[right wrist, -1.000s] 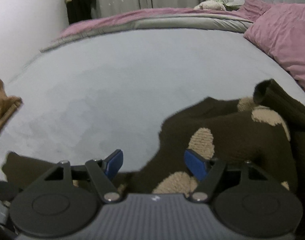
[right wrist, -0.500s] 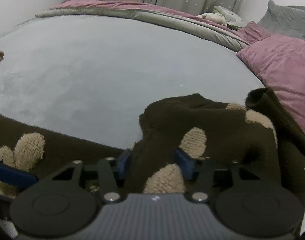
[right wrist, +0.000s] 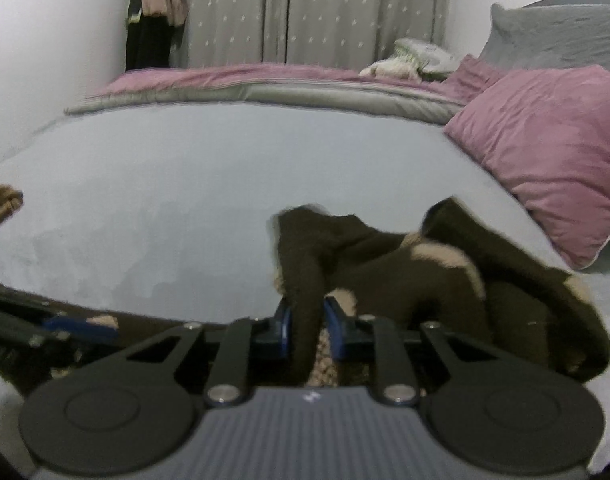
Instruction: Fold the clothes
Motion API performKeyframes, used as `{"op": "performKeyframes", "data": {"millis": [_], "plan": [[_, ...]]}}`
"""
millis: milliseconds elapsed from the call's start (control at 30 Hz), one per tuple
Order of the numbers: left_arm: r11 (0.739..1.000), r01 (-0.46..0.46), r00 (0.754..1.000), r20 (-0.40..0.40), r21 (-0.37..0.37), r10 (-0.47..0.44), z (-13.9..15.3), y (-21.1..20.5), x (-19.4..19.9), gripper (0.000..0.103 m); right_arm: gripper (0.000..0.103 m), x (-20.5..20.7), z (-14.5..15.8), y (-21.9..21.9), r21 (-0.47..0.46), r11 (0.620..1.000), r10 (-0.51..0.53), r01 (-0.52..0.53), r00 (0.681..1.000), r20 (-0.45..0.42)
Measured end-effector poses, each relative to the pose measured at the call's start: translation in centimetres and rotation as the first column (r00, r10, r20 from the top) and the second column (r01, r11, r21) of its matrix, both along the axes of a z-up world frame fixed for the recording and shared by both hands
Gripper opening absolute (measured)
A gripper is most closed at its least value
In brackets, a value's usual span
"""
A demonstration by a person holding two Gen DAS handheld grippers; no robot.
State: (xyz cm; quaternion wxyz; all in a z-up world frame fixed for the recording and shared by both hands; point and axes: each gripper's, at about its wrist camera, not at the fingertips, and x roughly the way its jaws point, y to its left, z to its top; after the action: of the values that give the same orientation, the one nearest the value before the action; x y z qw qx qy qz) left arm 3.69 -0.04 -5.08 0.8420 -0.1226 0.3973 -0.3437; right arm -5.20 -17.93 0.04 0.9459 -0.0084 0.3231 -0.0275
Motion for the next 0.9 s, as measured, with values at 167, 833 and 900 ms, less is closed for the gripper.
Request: {"op": "performKeyframes", "data": {"millis": [167,833,900], "plan": [[0.999,0.022,0.999,0.046,0.042,-0.024,0.7,-2.0,1.5,0.043,0.016,-1.7,1.8,-3.2,0.056,0.997,-0.047,0.044,0.998,0.045],[0.994,0.055,0.98,-0.187,-0.097,-0.073,4.8,-15.7,13.8,0.052,0.016,-2.8,1.9,-8.6,0.171,0.985,-0.04,0.034,0.999,0.03],[0.994,0.032,0.976,-0.212,-0.102,-0.053,4.7,-16.8,14.7,0.052,0.016,-2.8,1.8,-8.8,0.176,0.984,-0.036,0.031,0.999,0.029]]}}
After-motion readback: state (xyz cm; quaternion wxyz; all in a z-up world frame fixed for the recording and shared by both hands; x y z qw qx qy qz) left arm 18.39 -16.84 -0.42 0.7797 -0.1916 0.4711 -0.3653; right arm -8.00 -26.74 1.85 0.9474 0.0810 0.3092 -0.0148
